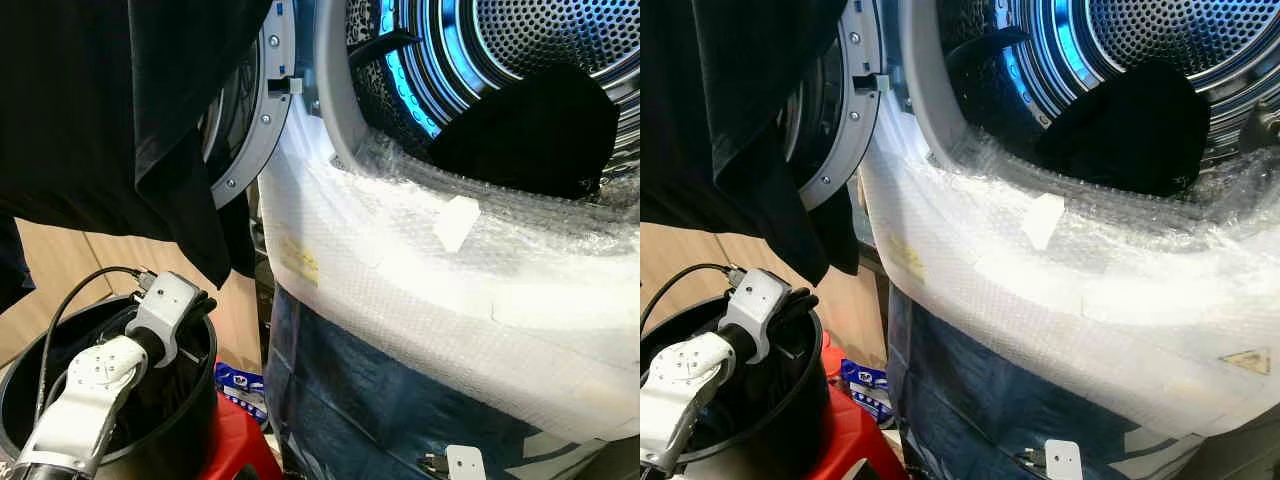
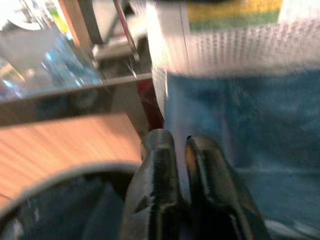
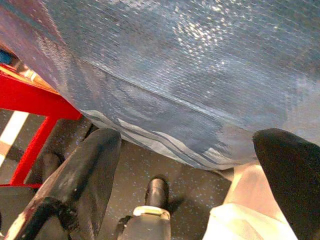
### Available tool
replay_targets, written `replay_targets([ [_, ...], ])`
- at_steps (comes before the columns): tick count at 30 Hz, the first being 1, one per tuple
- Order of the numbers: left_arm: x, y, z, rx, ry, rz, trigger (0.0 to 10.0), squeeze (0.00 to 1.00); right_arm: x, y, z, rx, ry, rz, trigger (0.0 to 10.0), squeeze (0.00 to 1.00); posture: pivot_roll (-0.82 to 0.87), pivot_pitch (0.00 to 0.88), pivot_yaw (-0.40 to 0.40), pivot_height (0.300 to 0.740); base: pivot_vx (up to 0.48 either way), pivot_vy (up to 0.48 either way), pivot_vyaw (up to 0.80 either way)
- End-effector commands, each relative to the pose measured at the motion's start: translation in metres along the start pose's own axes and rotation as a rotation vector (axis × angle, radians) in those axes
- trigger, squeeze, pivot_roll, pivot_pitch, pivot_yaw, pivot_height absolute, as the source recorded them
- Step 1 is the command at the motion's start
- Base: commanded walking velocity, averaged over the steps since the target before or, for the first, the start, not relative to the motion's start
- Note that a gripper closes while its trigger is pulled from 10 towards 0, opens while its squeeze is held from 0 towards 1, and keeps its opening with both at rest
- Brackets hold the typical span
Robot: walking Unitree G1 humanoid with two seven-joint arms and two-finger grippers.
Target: Clothes washing
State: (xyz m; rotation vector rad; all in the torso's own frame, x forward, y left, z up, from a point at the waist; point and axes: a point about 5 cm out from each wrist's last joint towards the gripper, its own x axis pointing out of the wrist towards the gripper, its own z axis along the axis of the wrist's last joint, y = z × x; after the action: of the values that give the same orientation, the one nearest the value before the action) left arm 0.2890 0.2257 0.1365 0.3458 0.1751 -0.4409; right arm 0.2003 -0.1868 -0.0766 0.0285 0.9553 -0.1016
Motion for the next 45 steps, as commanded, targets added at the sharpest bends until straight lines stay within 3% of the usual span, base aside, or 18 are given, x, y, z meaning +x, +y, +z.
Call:
replay_targets([
  [1, -0.006, 0.007, 0.001, -0.005, 0.005, -0.004, 10.0, 1.00, 0.000, 0.000, 0.004, 0.009, -0.007, -0.002, 10.0, 0.00, 0.02, 0.000, -0.017, 0.740, 0.000, 0.000, 0.00],
  [9, -0.013, 0.031, -0.010, -0.032, 0.062, 0.041, 10.0, 1.00, 0.000, 0.001, 0.002, 0.027, -0.005, -0.004, 10.0, 0.00, 0.02, 0.000, -0.003, 0.740, 0.000, 0.000, 0.00],
  [23, -0.002, 0.037, -0.011, -0.065, 0.049, 0.041, 10.0, 1.00, 0.000, -0.001, 0.002, 0.031, -0.007, -0.012, 10.0, 0.00, 0.02, 0.004, -0.003, 0.740, 0.000, 0.000, 0.00],
  [42, -0.007, 0.050, -0.044, -0.123, 0.137, 0.150, 10.0, 1.00, 0.000, 0.001, 0.003, 0.031, -0.009, -0.009, 10.0, 0.00, 0.01, 0.003, -0.001, 0.740, 0.000, 0.000, 0.00],
  [45, -0.009, 0.051, -0.052, -0.099, 0.191, 0.191, 10.0, 1.00, 0.000, 0.001, 0.003, 0.029, -0.007, -0.008, 10.0, 0.00, 0.01, 0.003, -0.001, 0.740, 0.000, 0.000, 0.00],
])
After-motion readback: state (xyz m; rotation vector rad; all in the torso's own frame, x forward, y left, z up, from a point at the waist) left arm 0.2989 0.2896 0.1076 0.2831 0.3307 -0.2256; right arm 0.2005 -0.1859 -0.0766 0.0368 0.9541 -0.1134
